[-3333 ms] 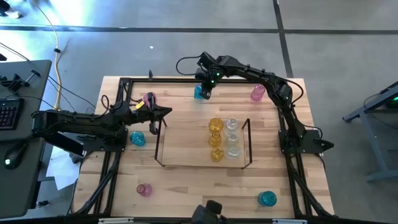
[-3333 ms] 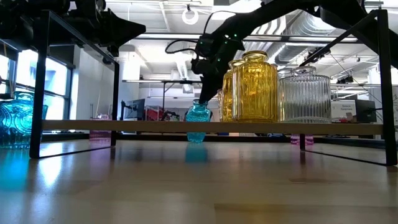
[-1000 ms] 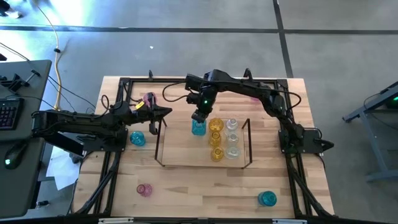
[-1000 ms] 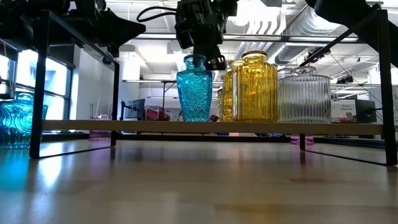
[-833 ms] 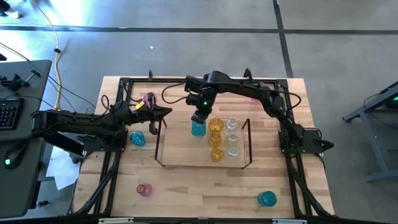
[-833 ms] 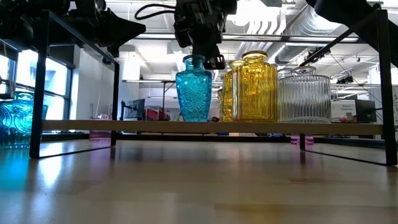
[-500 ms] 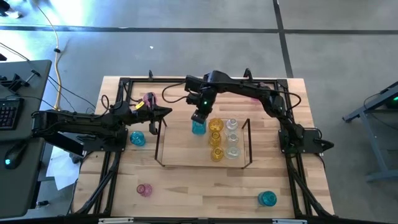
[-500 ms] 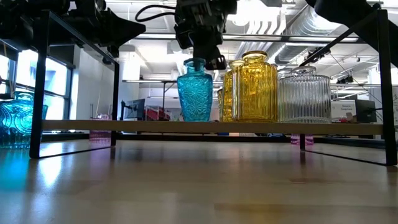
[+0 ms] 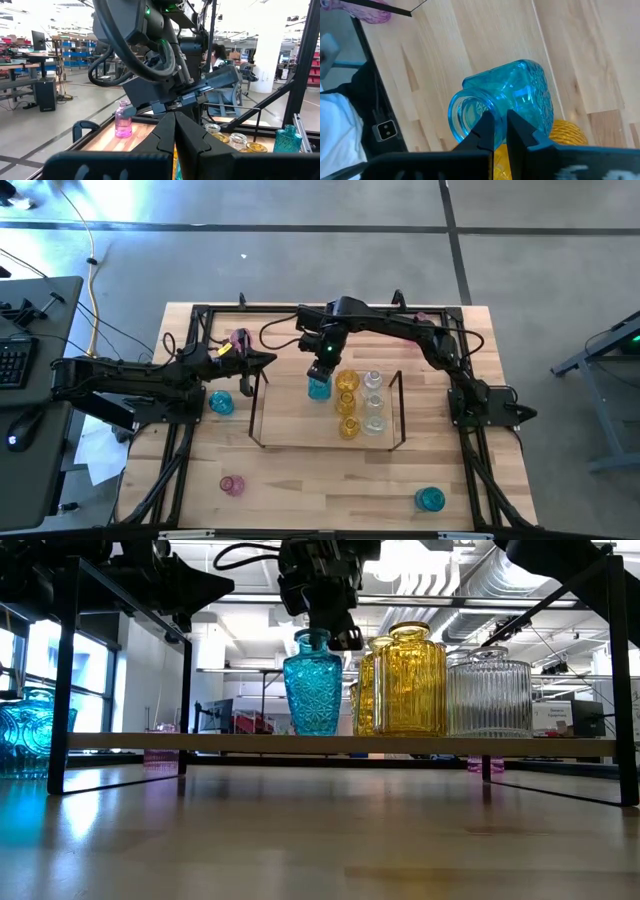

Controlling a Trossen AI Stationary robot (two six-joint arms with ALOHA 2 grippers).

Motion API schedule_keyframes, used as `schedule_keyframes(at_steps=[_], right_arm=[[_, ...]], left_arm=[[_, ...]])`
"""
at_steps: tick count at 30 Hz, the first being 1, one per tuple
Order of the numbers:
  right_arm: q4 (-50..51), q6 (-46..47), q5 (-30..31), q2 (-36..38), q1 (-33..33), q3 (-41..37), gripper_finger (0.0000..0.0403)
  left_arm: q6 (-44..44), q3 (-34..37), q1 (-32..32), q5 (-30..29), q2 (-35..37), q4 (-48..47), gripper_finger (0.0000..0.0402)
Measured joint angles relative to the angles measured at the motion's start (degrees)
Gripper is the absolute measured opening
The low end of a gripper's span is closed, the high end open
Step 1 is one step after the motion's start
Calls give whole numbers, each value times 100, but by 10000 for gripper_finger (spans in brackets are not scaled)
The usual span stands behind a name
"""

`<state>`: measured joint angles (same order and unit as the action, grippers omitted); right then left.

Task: Sort vases onto shelf
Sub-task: Put the top blue vase on the shelf

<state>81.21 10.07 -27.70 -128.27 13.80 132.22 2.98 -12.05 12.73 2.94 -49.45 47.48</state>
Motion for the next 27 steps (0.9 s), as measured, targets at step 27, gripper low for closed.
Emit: schedule_keyframes(at_steps=[27], right_arm=[[0, 46, 75, -2, -36, 1, 34]], left_arm=[[46, 0, 0, 0, 0, 39, 0]])
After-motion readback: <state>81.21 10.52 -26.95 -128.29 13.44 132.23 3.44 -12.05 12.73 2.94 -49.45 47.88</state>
